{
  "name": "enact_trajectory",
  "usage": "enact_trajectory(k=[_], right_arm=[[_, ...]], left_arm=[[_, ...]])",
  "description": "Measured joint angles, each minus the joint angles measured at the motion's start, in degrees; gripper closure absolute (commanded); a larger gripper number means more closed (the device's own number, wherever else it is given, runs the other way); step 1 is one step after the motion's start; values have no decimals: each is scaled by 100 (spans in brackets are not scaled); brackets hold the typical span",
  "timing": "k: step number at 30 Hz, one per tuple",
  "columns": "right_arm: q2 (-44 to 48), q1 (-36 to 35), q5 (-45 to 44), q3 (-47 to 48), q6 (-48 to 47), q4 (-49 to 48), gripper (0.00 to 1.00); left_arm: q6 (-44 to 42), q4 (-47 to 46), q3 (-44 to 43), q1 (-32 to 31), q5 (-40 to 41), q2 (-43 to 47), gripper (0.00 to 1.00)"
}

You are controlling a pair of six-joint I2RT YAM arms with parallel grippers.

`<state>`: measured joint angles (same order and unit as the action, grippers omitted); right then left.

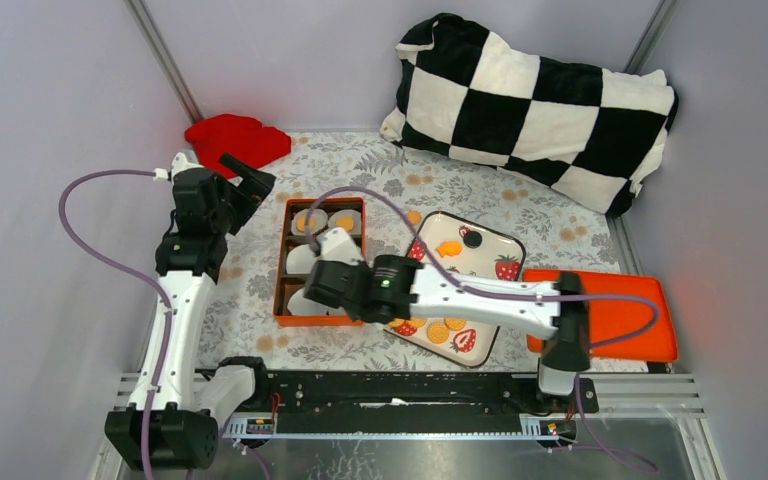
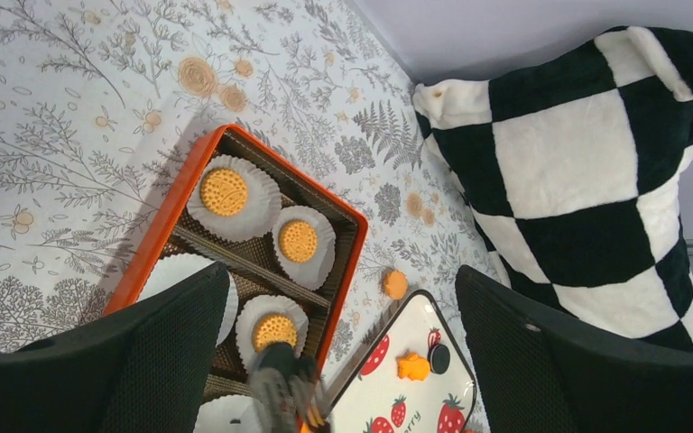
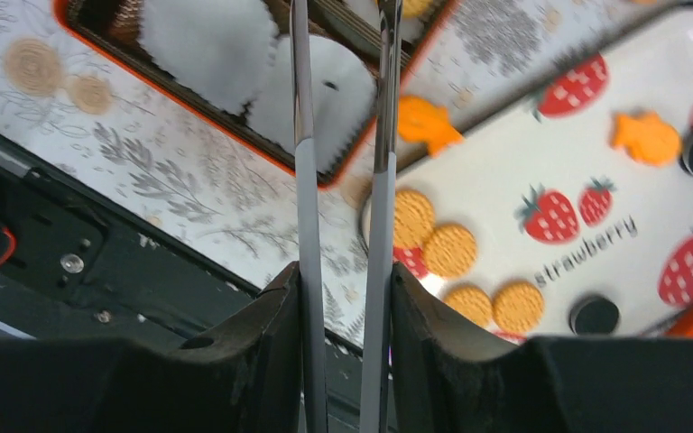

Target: Pack the cookies

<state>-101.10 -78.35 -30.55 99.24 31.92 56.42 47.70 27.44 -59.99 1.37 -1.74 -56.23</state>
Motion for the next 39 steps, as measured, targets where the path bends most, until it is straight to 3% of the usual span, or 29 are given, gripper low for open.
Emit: enact_trajectory(k=[10, 15, 17, 21, 27, 31, 33, 39], right_arm=[[-1733, 31, 269, 977, -916, -680, 86], [-1834, 129, 273, 990, -1071, -822, 72], [-1834, 155, 273, 1008, -1099, -850, 60], [-1834, 173, 271, 1008, -1115, -850, 52], [-1829, 173, 256, 883, -1088, -935, 54], [-1794, 173, 245, 697, -1088, -1014, 66], [-1749, 173, 146, 682, -1084, -1023, 67], [-931, 96, -254, 229, -1043, -1095, 74]], left_arm=[[-138, 107, 2, 144, -166, 179, 1], [-278, 149, 2, 144, -146, 358, 1], [-328, 186, 2, 151, -149, 354, 1], [-396, 216, 2, 164, -160, 352, 1], [-494, 214, 2, 164, -234, 354, 1], [-503, 210, 2, 164, -323, 365, 1], [-503, 208, 2, 164, -374, 369, 1], [-501, 173, 13, 166, -490, 466, 1]])
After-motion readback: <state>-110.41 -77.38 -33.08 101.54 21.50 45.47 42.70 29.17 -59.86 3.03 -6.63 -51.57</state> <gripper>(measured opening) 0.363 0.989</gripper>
